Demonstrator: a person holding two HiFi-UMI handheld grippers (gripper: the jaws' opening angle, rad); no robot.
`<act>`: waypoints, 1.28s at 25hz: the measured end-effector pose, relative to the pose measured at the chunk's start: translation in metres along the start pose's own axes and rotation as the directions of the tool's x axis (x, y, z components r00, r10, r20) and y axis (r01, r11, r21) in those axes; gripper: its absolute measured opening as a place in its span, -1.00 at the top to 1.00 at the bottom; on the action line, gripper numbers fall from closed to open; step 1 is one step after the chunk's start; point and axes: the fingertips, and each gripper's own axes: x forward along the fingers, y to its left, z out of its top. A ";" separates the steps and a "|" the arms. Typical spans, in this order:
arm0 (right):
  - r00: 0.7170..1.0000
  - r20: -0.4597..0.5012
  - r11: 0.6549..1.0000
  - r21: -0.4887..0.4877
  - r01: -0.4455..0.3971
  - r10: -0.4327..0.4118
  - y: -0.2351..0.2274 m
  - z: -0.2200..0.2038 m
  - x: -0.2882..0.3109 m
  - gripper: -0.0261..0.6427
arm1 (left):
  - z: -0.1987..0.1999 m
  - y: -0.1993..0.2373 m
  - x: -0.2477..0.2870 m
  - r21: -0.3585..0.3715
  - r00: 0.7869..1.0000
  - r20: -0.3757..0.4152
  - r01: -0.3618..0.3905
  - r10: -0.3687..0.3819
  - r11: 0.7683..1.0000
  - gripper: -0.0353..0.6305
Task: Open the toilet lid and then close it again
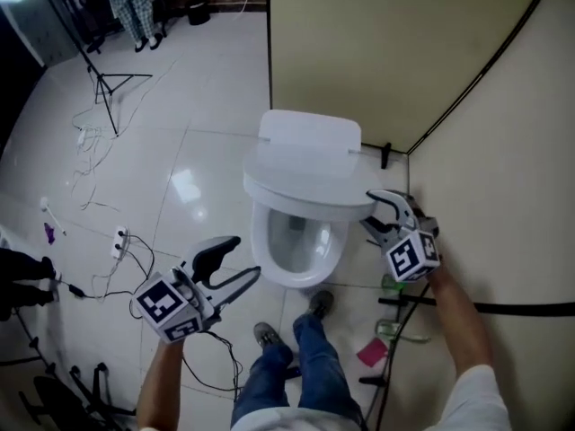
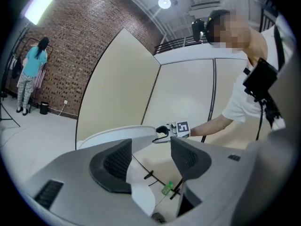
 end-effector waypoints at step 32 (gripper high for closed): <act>0.977 -0.213 0.981 -0.182 -0.066 0.026 0.335 -0.142 0.094 -0.12 | -0.196 -0.083 0.009 -0.048 0.982 -0.047 -0.187 0.185 0.981 0.12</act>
